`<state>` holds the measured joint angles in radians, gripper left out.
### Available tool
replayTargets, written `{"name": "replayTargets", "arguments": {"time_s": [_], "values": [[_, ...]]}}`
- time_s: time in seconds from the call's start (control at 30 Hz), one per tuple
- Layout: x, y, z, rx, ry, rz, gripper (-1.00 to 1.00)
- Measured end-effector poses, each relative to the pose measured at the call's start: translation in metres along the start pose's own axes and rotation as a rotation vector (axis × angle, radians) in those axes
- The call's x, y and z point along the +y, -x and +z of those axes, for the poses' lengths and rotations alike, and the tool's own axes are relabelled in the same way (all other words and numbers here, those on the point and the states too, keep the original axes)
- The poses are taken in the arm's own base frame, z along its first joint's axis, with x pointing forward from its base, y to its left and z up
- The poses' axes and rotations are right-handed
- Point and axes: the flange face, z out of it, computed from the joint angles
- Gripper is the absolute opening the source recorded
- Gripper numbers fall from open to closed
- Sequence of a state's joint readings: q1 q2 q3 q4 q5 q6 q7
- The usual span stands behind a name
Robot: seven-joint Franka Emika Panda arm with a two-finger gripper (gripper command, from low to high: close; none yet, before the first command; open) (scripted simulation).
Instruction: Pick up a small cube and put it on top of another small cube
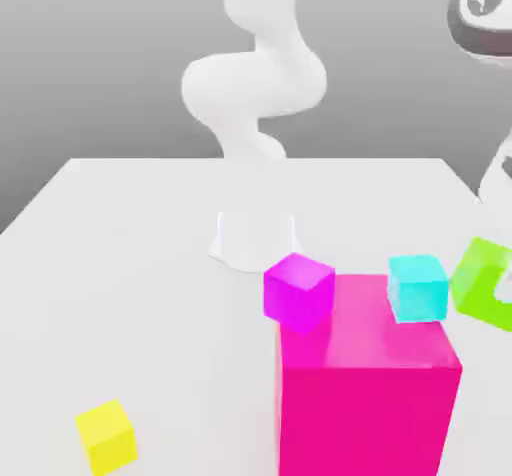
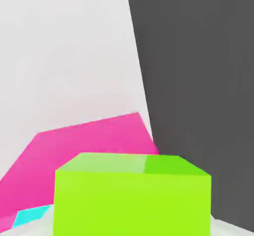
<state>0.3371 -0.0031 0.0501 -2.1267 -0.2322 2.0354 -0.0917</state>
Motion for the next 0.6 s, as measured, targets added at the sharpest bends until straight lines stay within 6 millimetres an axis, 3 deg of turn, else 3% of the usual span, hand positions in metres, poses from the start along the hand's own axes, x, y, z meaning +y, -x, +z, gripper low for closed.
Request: {"name": "replayTargets", "arguments": {"time_s": [0.3,0.37,0.47,0.5,0.6], "values": [[0.088,0.103,-0.025,0.083,-0.148,-0.097,-1.00],[0.098,0.114,-0.012,0.115,-0.175,-0.103,-1.00],[0.094,0.113,0.029,0.124,-0.183,-0.105,-1.00],[0.092,0.112,0.038,0.124,-0.183,-0.105,1.00],[0.092,0.112,0.038,0.124,-0.183,-0.105,1.00]]}}
